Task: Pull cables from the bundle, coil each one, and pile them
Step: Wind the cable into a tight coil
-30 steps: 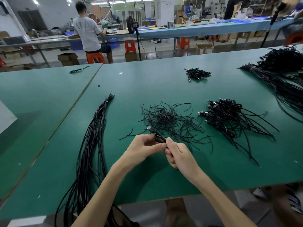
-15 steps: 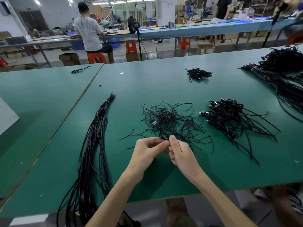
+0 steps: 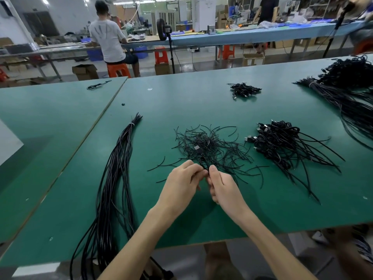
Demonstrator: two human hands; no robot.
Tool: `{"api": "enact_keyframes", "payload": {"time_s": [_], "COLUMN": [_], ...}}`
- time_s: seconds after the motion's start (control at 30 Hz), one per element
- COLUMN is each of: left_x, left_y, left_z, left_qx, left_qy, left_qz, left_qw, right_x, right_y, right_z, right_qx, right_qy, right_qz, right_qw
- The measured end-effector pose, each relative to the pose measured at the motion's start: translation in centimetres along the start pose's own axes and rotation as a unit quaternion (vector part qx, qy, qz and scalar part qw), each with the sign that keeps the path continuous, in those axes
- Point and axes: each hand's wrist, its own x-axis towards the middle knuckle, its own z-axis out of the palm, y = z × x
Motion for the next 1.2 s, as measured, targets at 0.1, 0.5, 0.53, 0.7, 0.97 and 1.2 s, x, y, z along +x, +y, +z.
{"api": "enact_keyframes", "payload": {"time_s": [0.1, 0.5, 0.53, 0.7, 0.97, 1.2], "left_x": [0.0, -0.6, -0.6, -1.2, -1.0, -0.4], "left_y": [-0.1, 1.0, 1.2, 2.1, 2.5, 2.9], "left_z": [-0.4, -0.6, -0.6, 0.4, 0.0, -0.9], "left_qx": [-0.009, -0.102, -0.110, -0.264, -0.474, -0.456], "left_qy": [-0.016, -0.051, -0.040, 0.001, -0.038, -0.081], "left_qz": [0.006, -0.057, -0.062, -0.139, -0.227, -0.221], "left_qw": [1.000, 0.992, 0.991, 0.955, 0.850, 0.858], "right_x": [-0.1, -0.2, -0.2, -0.2, -0.5, -0.7], "right_y": [-0.2, -0.2, -0.2, 0.1, 0.0, -0.2], "right_z": [-0.2, -0.3, -0.2, -0.2, -0.4, -0.5], "right_qx": [0.026, 0.025, 0.026, 0.025, -0.001, -0.055], "right_qy": [-0.023, -0.041, -0.039, -0.036, 0.019, 0.120], "right_qz": [0.004, -0.016, -0.022, -0.067, -0.148, -0.164], "right_qw": [0.999, 0.999, 0.999, 0.997, 0.989, 0.978]}}
